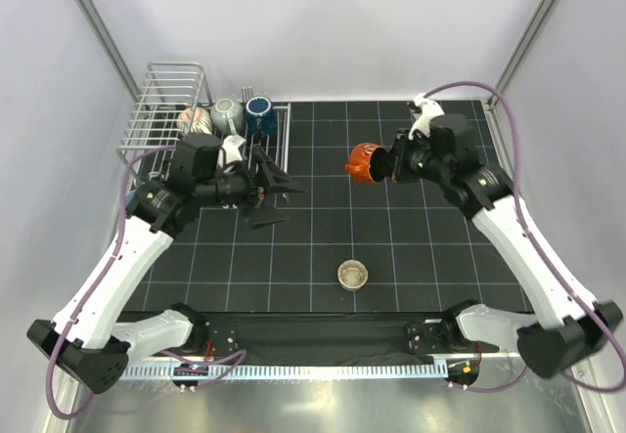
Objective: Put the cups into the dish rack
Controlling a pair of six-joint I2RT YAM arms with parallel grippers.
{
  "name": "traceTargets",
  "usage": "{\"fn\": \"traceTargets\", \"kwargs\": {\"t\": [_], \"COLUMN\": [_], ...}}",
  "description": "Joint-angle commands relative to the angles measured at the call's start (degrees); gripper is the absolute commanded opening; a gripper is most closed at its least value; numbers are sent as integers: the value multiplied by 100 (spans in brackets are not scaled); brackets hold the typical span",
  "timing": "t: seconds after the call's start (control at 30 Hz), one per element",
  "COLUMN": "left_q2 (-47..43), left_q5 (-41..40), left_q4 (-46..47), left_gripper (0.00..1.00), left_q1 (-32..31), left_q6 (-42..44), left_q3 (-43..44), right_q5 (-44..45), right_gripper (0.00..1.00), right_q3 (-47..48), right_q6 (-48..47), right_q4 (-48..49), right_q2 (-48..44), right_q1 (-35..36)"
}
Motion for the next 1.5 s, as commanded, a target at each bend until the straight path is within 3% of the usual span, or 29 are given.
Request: {"fn": "traceTargets", "kwargs": {"t": [0.0,0.17,0.3,0.67,0.83,0.87,1.03,1.47], "left_q2": [144,293,320,689,952,1074,1120,1058], "left_q5": [322,173,-3,-592,-750,-794,-935,-1392], "left_q4": [1072,1856,2481,4098,4432,4572,4573,4573], "left_gripper": [84,84,84,84,70,64,61,36], "left_q1": [-603,-1587,-2019,-2986,-3136,-3162,-3188,-3224], "left_q6": [-908,-1648,-2115,-3029,-3152,-3257,-3328,-3522], "left_q3": [139,96,51,-248,-256,-283,-221,-459], "right_q5": [-694,-828,-503,-968,-1118,-1083,-1083,-1048], "right_gripper": [4,4,4,4,4,4,4,4], "right_q3": [-290,-1222,-1557,-2102,-2129,-2146,-2199,-2383], "right_q6": [-359,-762,-957,-492,-246,-202,-192,-140], "right_q4": [1063,2373,2542,3139,3280,3271,3175,3130], "right_q2": [-701,-1921,-2363,-3023,-3146,-3207,-3278,-3498], "right_q1": [27,27,27,35,35,27,35,27]}}
